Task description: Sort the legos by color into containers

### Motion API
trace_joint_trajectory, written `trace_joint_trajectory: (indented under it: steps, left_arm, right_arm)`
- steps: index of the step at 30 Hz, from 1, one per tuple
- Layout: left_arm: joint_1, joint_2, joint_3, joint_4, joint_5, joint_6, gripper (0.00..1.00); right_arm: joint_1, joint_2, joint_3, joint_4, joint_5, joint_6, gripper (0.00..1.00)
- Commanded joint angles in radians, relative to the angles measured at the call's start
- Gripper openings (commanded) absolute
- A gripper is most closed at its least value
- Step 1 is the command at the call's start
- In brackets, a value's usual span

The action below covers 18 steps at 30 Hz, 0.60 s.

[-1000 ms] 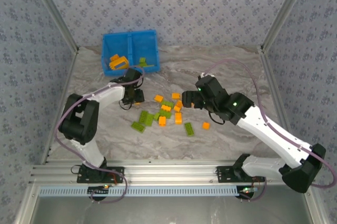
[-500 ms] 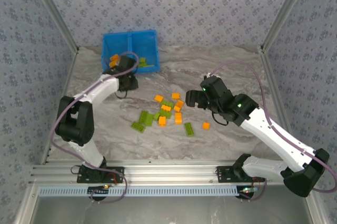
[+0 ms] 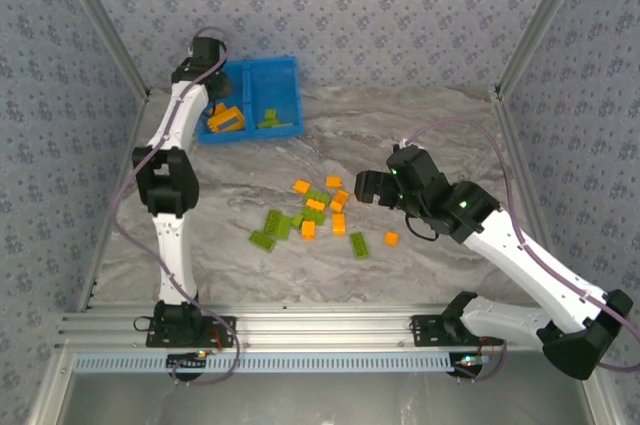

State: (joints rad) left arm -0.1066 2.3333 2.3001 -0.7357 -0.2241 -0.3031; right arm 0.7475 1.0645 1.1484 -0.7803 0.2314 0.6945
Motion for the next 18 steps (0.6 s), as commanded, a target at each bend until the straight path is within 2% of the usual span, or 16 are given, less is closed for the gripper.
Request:
trace_joint_trajectory:
  steps: [1, 4, 10, 13, 18]
  left_arm:
    - [0.002, 0.081, 0.1, -0.123, 0.018, 0.008, 0.28]
    - [0.002, 0.094, 0.083, -0.098, 0.04, -0.012, 0.33]
    - [0.002, 0.045, 0.078, -0.091, 0.079, -0.03, 0.5]
    - [0.001, -0.033, 0.036, -0.065, 0.104, -0.032, 0.61]
    - [0.002, -0.247, -0.082, -0.042, 0.139, -0.076, 0.63]
  right_arm:
    - [0.002, -0.036, 0.004, -0.037, 0.005, 0.043, 0.99]
    - [0.006, -0.048, 0.006, -0.045, 0.009, 0.05, 0.99]
    - [0.007, -0.046, 0.005, -0.047, 0.016, 0.05, 0.99]
    - [0.005, -0.032, 0.004, -0.049, 0.019, 0.033, 1.0]
    - [0.001, 0.038, -0.002, -0.038, 0.007, -0.03, 1.0]
